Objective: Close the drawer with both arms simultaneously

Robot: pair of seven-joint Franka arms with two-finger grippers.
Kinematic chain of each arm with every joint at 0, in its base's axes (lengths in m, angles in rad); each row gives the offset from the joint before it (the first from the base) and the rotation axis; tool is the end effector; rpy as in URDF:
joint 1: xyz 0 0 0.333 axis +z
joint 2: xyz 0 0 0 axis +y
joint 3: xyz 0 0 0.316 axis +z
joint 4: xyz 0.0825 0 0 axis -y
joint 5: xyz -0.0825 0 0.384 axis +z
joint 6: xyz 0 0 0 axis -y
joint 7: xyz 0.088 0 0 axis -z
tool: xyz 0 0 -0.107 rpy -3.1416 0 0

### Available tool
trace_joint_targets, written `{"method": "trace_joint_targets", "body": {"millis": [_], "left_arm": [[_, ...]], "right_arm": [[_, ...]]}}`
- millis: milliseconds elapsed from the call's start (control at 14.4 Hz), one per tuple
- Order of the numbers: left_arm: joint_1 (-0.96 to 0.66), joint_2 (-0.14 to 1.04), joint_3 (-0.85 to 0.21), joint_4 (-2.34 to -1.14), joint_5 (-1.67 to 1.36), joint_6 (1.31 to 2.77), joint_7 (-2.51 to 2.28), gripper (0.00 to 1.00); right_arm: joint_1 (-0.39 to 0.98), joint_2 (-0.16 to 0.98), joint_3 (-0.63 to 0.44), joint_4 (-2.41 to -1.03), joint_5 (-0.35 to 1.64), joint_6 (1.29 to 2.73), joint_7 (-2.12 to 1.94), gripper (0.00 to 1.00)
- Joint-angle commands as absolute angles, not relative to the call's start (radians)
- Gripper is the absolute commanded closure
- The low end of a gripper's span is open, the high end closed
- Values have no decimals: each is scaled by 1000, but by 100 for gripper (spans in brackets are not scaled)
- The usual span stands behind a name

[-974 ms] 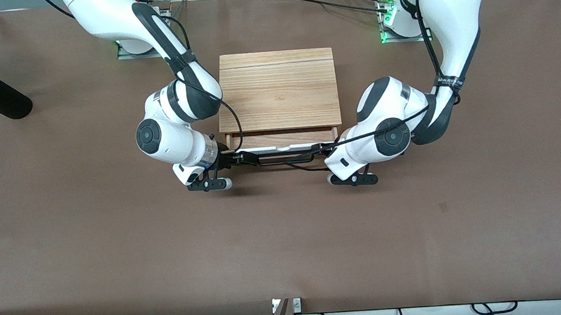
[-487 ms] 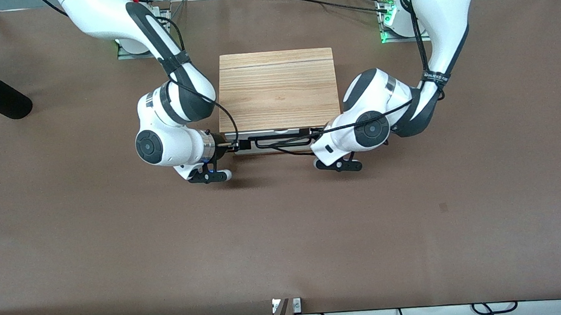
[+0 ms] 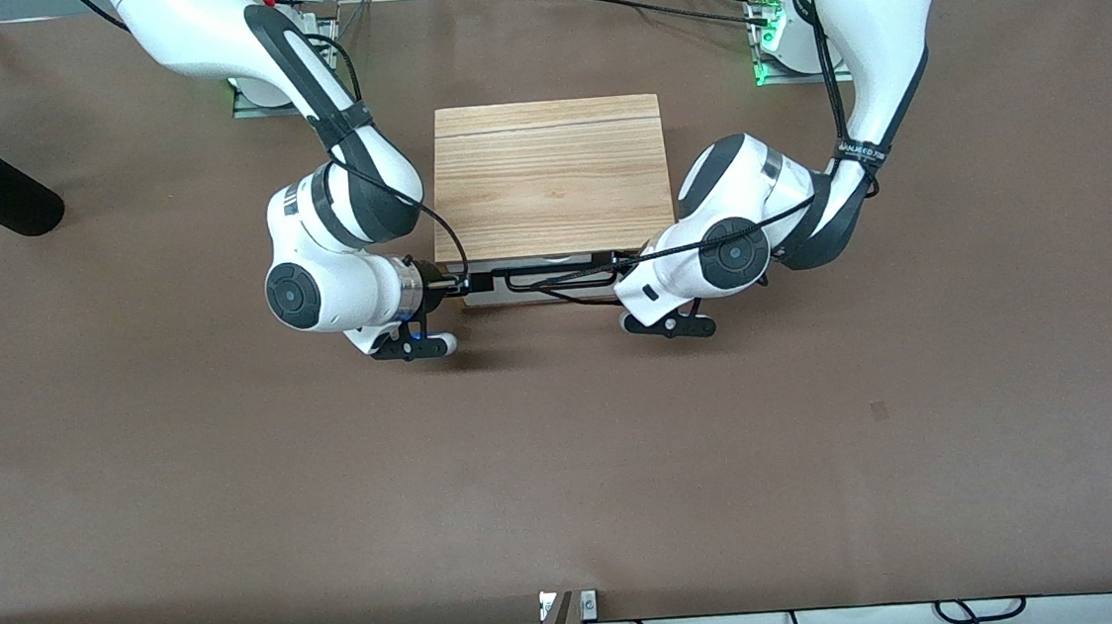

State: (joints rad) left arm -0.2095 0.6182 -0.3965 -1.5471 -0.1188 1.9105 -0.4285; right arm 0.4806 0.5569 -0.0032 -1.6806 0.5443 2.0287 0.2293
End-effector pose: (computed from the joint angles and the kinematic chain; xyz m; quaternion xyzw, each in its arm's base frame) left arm 0.5711 -0.3603 0.2989 0.9793 -0.0404 -0.1744 0.0947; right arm 0.5715 0.3292 0.2685 -0.9685 0.0235 0.1725 0.1779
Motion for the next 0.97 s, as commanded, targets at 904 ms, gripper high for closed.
{"method": "trace_joint_targets", "body": {"millis": [904], "left_arm": [[-126, 539, -292, -1453, -117, 1936, -436, 0]], "right_arm": [[468, 446, -142, -1427, 290, 1786, 222, 0]]}}
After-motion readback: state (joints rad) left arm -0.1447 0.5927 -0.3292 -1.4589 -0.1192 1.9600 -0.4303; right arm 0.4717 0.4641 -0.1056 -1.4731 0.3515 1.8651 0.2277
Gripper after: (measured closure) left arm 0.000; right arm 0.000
